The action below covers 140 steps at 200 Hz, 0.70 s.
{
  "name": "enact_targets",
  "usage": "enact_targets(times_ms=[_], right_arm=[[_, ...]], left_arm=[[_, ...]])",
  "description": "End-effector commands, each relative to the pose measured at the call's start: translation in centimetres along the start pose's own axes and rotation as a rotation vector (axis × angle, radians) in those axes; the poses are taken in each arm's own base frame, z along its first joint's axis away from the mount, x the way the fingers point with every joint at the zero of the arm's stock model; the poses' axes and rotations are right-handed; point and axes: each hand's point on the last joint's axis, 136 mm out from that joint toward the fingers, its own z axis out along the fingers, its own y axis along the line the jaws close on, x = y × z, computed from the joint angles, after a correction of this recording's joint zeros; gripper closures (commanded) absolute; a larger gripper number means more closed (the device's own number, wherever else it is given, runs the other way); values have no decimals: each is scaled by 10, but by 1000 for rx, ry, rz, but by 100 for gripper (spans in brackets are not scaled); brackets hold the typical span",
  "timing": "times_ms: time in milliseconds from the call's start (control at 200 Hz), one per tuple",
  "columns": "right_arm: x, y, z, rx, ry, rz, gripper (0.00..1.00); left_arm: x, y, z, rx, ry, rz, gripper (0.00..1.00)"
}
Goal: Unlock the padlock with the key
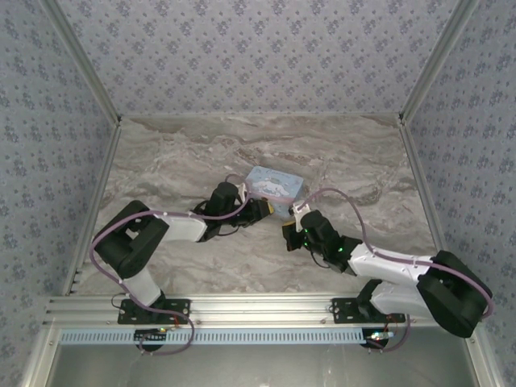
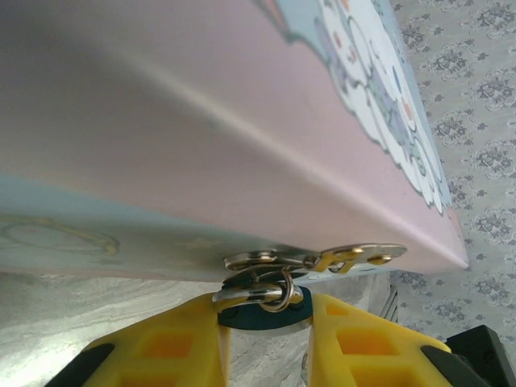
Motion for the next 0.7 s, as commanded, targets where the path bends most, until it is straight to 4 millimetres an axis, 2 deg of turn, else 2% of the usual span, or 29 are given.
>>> enact_targets(times_ms=[0,345,695], right_arm=[[-8,-1,3,14,-43,-45,100],[-15,-4,12,-5,-47,-51,100],[-17,4,21,-56,-31,-50,100]], left_arm=[[-7,-31,-4,66,-12,8,75],[-6,-30,-4,62,-9,1,75],[-7,-32,-4,63,-7,2,75]])
